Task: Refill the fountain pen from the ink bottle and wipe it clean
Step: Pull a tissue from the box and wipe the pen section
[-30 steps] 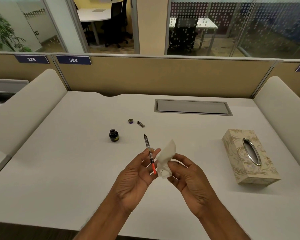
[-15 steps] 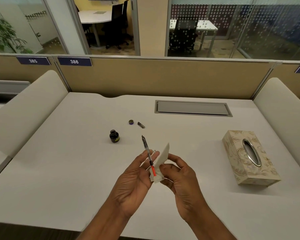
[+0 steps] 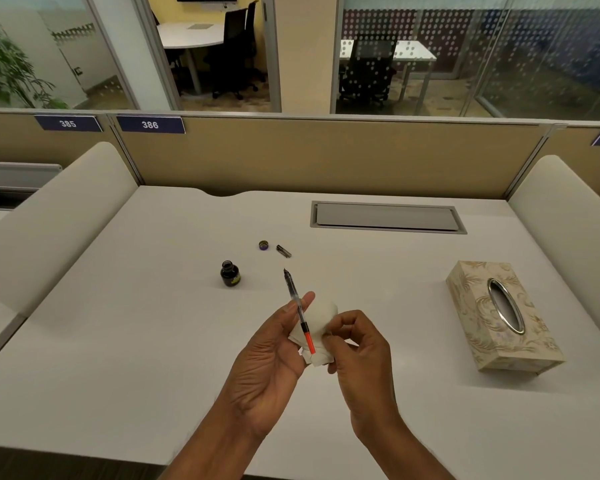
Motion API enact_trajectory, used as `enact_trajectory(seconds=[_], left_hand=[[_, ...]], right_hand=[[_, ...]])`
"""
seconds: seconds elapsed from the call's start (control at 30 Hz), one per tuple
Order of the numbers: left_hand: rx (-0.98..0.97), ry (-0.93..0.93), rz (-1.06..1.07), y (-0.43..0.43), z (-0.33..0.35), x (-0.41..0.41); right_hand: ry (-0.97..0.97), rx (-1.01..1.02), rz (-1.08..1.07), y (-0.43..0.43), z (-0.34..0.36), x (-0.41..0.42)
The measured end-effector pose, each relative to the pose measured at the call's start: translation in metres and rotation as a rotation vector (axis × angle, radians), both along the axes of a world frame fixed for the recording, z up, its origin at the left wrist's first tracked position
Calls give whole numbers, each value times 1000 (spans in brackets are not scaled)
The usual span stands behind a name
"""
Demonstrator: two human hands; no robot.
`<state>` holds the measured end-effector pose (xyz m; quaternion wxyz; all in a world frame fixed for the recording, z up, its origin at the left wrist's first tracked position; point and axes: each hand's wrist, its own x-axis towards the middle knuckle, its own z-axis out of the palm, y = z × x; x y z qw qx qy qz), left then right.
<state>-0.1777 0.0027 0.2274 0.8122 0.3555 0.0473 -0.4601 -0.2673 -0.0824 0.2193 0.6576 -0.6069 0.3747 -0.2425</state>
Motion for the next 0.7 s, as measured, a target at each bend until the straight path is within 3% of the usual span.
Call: enact_trajectory(seconds=[0.47, 0.7], left_hand=[[147, -150, 72, 1, 16, -10], [193, -183, 78, 0, 18, -12]], right_hand=[[-101, 24, 4, 13, 10, 0], [-154, 139, 22, 14, 10, 0]])
